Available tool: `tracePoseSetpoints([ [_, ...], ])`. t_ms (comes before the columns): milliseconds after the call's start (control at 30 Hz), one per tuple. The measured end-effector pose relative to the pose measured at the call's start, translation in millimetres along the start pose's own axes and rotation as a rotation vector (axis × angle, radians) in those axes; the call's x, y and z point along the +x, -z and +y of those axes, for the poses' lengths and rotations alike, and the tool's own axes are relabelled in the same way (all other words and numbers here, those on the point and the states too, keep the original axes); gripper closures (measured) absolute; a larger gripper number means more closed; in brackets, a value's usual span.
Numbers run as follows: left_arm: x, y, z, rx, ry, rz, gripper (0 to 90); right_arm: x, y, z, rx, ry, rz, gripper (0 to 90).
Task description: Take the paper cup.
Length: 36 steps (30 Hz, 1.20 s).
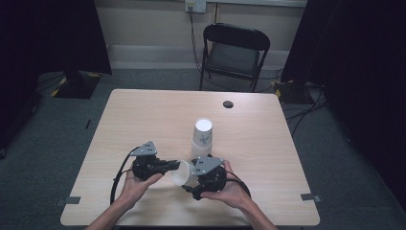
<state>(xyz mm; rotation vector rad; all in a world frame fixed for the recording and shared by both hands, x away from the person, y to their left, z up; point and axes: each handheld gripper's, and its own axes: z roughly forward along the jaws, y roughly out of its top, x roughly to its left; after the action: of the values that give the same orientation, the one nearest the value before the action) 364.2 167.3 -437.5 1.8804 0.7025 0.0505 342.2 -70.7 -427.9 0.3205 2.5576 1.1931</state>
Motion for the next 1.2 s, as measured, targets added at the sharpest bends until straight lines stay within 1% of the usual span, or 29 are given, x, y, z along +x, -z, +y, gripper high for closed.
tracePoseSetpoints([
  [67, -1.4, -0.8, 0.4, 0.002, -0.004, -0.006, 88.1, 2.3, -2.6, 2.1, 0.003, 0.009, 0.0, 16.9],
  [100, -1.9, -1.4, 0.4, 0.002, -0.009, -0.005, 87.9, 2.8, -3.2, 2.7, 0.006, 0.009, 0.005, 18.1],
  [167, -2.2, -1.8, 0.1, 0.004, -0.007, -0.004, 87.4, 3.3, -4.2, 3.4, 0.005, 0.006, 0.011, 21.2],
  [233, -2.3, -1.7, 0.1, 0.006, -0.004, 0.006, 86.4, 3.2, -3.7, 3.7, -0.004, -0.011, 0.02, 25.4],
  [367, -2.6, -0.6, 0.4, -0.006, 0.001, 0.003, 83.9, 2.0, -2.5, 2.7, -0.032, -0.045, 0.038, 28.9],
  [433, -2.7, -0.8, 0.2, -0.011, 0.001, 0.001, 82.1, 1.8, -2.4, 2.5, -0.033, -0.048, 0.04, 30.1],
  [533, -2.8, -1.2, 0.2, -0.009, 0.002, -0.001, 82.3, 1.7, -3.1, 1.9, -0.036, -0.062, 0.045, 30.2],
  [600, -2.5, -0.3, 0.5, -0.008, 0.004, -0.006, 85.4, 1.3, -3.3, 1.4, -0.044, -0.071, 0.051, 27.5],
  [667, -1.8, 0.7, 1.0, -0.019, 0.015, -0.017, 86.6, 1.8, -3.1, 1.6, -0.058, -0.08, 0.054, 24.6],
  [767, -3.0, 0.5, 1.8, -0.023, 0.018, -0.035, 87.1, 3.4, -4.6, 1.7, -0.069, -0.082, 0.055, 22.1],
  [833, -3.8, 0.1, 2.0, -0.02, 0.02, -0.039, 87.1, 3.9, -5.8, 1.5, -0.069, -0.079, 0.052, 21.1],
  [867, -5.3, -1.5, 1.8, -0.026, 0.024, -0.046, 87.1, 5.4, -8.5, 1.5, -0.06, -0.074, 0.046, 19.8],
  [933, -6.7, -2.5, 2.4, -0.032, 0.034, -0.062, 87.1, 6.9, -10.1, 1.4, -0.061, -0.068, 0.038, 20.4],
  [967, -8.0, -3.1, 2.8, -0.031, 0.026, -0.062, 87.1, 7.9, -11.1, 1.4, -0.059, -0.065, 0.034, 20.5],
  [1033, -11.4, -5.1, 3.3, -0.02, 0.008, -0.049, 87.0, 9.1, -13.1, 1.1, -0.051, -0.061, 0.03, 22.3],
  [1067, -11.6, -5.2, 3.2, -0.012, 0.005, -0.046, 86.9, 9.7, -13.9, 0.8, -0.049, -0.054, 0.035, 22.9],
  [1133, -11.3, -5.7, 2.5, -0.017, 0.008, -0.041, 86.5, 10.3, -13.7, 0.3, -0.048, -0.054, 0.031, 24.3],
  [1200, -10.7, -5.4, 2.5, -0.013, 0.008, -0.038, 85.8, 8.8, -13.0, -0.5, -0.054, -0.071, 0.036, 25.9],
])
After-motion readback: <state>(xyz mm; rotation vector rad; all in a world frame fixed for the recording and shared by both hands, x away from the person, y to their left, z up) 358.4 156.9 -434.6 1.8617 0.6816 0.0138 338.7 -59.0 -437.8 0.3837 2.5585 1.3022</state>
